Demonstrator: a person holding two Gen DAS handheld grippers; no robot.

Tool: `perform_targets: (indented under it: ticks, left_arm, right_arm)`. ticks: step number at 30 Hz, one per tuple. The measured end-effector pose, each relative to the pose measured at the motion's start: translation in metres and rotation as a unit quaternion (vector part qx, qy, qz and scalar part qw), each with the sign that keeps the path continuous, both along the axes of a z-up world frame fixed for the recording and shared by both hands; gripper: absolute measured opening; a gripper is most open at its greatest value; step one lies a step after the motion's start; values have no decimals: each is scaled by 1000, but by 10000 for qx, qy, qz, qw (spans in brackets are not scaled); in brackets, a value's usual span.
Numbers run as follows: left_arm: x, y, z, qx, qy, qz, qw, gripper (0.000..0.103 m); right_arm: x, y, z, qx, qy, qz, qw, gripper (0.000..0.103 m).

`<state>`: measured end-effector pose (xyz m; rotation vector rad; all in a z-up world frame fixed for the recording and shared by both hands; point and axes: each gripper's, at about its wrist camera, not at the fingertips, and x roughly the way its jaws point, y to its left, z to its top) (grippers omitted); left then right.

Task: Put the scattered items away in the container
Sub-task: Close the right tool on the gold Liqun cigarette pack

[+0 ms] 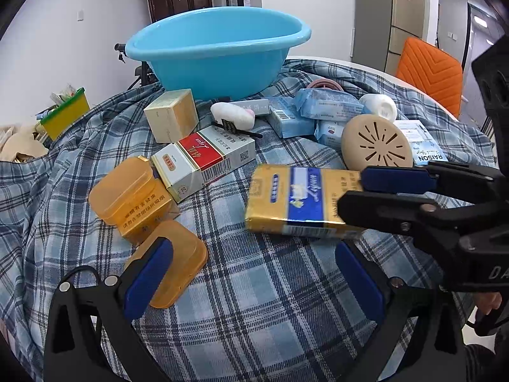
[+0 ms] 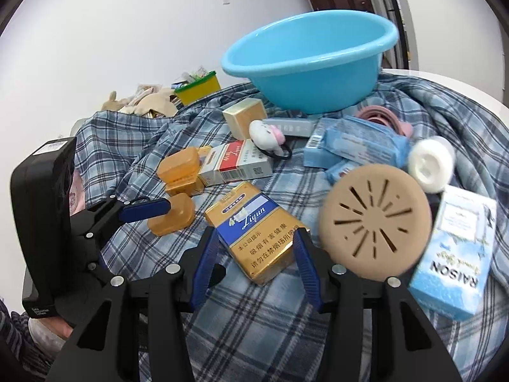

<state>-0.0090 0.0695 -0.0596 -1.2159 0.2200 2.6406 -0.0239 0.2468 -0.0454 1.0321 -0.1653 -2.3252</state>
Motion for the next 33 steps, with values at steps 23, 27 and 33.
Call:
perform_targets:
  ticks: [23, 27, 33]
  left_arm:
    - [-22, -7, 5, -12, -175, 49, 9998, 103]
    - [-15, -11, 2, -45, -203, 47, 9998, 103]
    - [-11, -2, -6, -636, -113, 87, 9979, 103]
  right_arm:
    - [3, 26, 5, 103, 42, -366, 9993, 34]
    - [-3, 18, 1, 9, -57, -221, 9997, 34]
    - [-7, 1, 0, -15, -93, 103, 9999, 38]
